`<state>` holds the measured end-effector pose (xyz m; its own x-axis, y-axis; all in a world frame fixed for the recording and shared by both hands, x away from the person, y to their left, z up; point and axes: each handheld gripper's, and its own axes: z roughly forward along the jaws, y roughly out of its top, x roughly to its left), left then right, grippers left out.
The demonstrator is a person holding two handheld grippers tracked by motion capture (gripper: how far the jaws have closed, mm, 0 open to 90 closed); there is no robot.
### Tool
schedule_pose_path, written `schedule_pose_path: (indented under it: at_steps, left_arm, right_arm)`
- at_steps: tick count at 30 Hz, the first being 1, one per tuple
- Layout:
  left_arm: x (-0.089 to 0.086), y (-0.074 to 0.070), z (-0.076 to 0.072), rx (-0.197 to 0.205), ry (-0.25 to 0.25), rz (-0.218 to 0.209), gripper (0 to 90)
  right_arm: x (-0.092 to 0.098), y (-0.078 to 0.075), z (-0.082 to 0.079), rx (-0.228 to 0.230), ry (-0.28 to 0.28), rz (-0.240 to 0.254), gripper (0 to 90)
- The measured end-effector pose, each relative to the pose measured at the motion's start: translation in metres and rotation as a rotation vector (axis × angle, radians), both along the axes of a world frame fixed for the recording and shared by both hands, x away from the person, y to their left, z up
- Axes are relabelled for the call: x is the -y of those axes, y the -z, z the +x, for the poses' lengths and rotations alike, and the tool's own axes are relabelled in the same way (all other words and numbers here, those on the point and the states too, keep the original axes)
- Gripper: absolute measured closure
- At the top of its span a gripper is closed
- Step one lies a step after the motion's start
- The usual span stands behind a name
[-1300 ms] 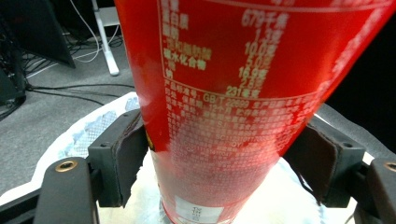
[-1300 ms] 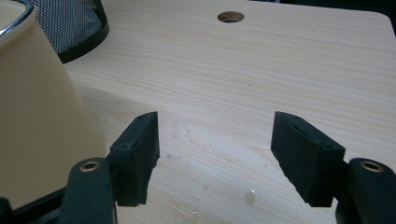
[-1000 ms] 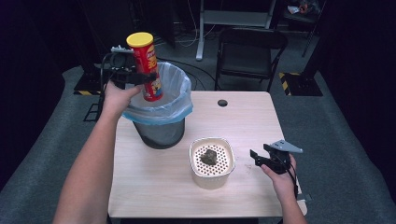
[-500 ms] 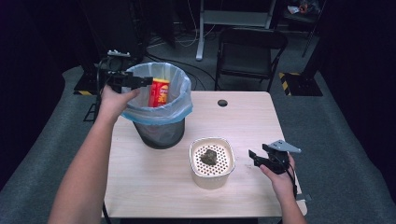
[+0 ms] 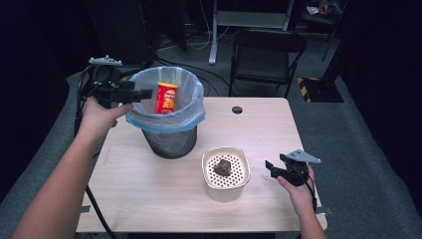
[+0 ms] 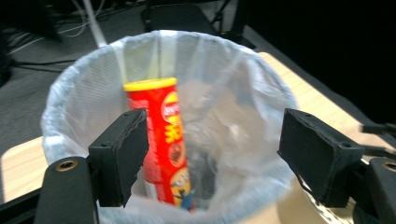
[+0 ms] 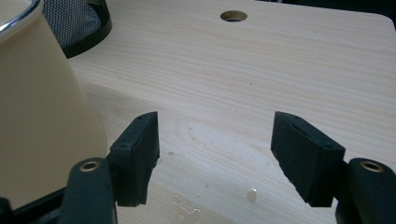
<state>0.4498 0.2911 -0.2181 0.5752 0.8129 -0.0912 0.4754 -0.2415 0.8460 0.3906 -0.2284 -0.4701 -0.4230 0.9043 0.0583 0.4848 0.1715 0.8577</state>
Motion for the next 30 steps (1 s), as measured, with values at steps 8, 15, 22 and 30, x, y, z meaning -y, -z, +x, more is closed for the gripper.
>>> schedule_pose_path:
  at_steps: [8, 15, 22, 30]
  left_arm:
    - [-0.012, 0.014, -0.04, -0.001, 0.055, 0.007, 24.7]
    - [-0.022, 0.037, -0.059, -0.007, 0.07, 0.005, 24.7]
    - [-0.025, 0.061, -0.069, 0.001, 0.068, 0.016, 24.7]
    - [-0.021, 0.096, -0.076, 0.005, 0.077, 0.009, 24.6]
  right_arm:
    - [0.001, 0.0, -0.001, 0.001, 0.005, 0.001, 32.1]
    - [-0.001, 0.0, -0.001, 0.002, -0.001, -0.006, 32.1]
    - [-0.001, 0.0, -0.002, 0.005, -0.002, -0.009, 32.1]
    - [-0.001, 0.001, -0.001, 0.0, -0.002, -0.007, 32.1]
